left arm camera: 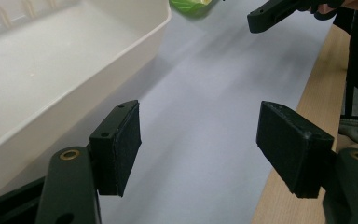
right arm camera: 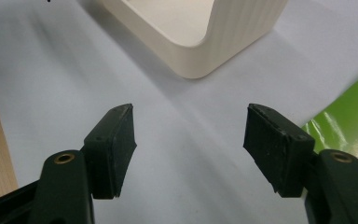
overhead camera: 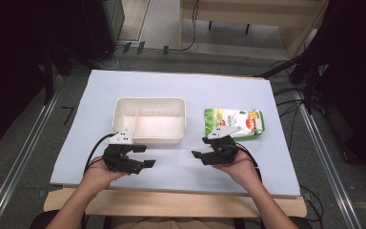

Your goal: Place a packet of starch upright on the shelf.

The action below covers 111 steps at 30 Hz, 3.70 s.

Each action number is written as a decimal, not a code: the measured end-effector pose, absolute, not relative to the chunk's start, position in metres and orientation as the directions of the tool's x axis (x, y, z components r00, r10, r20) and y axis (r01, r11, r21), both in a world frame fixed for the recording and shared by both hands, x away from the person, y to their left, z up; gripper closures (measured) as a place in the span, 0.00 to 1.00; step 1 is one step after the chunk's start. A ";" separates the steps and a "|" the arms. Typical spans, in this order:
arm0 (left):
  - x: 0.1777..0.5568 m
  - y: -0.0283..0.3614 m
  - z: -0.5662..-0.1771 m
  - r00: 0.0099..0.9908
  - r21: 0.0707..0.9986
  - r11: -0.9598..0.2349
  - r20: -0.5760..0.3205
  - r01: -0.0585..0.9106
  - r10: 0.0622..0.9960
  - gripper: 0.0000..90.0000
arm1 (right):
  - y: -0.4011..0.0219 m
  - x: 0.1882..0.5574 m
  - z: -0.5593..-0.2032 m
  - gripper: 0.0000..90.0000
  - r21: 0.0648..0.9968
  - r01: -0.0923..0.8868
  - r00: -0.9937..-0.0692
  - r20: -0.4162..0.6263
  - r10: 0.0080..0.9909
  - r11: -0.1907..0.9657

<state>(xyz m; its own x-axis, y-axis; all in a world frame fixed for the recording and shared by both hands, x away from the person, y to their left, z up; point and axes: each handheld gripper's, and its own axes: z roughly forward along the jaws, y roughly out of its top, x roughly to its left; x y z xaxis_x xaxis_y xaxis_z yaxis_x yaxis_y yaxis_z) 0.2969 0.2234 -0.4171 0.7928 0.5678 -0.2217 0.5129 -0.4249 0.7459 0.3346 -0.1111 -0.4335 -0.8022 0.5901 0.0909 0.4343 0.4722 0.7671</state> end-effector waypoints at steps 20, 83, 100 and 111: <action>0.297 0.224 -0.417 0.791 0.753 -0.410 -0.231 0.514 0.567 0.35 | -0.187 0.348 -0.425 0.68 0.739 0.566 -0.689 0.180 0.701 0.366; 0.294 0.225 -0.416 0.795 0.767 -0.410 -0.206 0.493 0.571 0.35 | -0.244 0.443 -0.424 1.00 0.671 0.704 -0.459 0.181 0.870 0.232; 0.282 0.234 -0.419 0.780 0.763 -0.415 -0.181 0.496 0.599 0.35 | -0.286 0.500 -0.452 1.00 0.624 0.769 -0.299 0.165 0.940 0.135; 0.280 0.236 -0.419 0.776 0.763 -0.412 -0.180 0.498 0.605 0.35 | -0.279 0.504 -0.466 1.00 0.585 0.793 -0.293 0.121 0.948 0.170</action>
<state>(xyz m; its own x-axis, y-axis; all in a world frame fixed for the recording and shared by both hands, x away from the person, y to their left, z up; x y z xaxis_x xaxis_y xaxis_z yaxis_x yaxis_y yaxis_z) 0.2800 0.2357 -0.4191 0.7756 0.6050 -0.1801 0.4983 -0.4117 0.7630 0.5037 -0.2786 -0.4656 -0.2932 0.9483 0.1215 0.7933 0.1704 0.5845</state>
